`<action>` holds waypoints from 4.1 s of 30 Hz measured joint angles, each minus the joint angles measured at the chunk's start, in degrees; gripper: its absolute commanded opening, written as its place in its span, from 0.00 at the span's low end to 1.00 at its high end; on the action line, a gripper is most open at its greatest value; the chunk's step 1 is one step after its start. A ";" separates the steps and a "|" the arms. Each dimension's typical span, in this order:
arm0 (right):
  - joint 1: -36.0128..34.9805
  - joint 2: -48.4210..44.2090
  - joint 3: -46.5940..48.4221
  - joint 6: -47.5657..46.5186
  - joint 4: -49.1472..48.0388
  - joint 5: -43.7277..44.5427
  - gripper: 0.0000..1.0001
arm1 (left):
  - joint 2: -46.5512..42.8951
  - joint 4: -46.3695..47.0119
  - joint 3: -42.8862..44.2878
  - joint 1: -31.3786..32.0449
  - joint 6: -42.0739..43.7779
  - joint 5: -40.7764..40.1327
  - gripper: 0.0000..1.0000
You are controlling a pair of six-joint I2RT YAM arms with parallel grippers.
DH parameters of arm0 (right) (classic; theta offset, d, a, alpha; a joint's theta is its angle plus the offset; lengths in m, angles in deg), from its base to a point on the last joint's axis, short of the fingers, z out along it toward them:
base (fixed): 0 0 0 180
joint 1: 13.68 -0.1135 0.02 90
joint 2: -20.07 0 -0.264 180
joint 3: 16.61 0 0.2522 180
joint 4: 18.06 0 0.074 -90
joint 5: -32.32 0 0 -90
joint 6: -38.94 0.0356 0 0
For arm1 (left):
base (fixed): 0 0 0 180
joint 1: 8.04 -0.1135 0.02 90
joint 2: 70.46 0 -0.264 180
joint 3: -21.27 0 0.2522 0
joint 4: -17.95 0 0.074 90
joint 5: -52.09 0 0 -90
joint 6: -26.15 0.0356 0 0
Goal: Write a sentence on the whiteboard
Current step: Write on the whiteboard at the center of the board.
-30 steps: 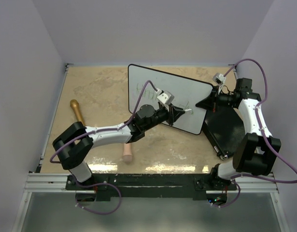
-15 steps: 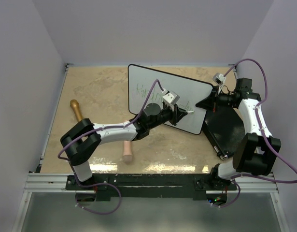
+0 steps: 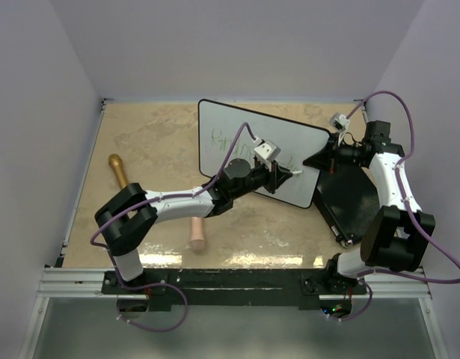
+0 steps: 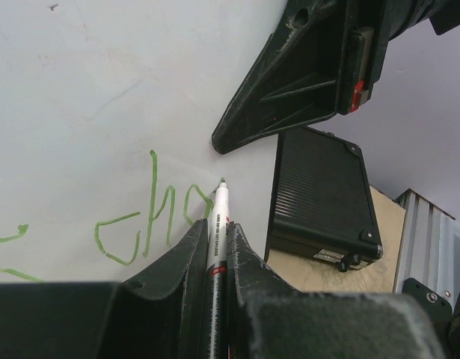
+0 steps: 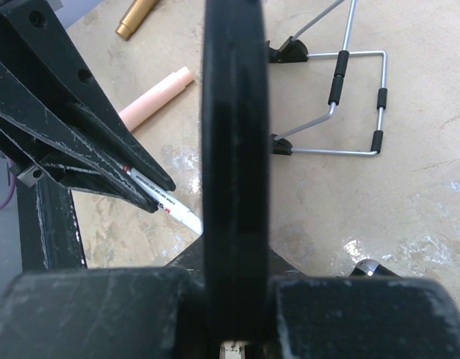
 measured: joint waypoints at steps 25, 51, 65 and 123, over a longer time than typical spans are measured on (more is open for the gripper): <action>0.00 0.00 0.00 -0.17 -0.04 0.00 0.00 | 0.50 -3.10 0.00 0.09 -0.04 1.18 0.00; 0.00 0.00 0.00 -0.20 -0.07 0.00 0.00 | 1.51 -4.57 4.24 0.07 -0.04 2.19 0.00; 0.00 0.00 0.00 -0.39 -0.07 -0.02 0.00 | 2.34 -5.29 3.52 0.09 -0.44 3.39 0.00; -0.04 -0.07 0.00 -0.59 0.28 -0.07 0.00 | -4.22 -1.14 -3.10 2.19 -0.42 5.84 0.00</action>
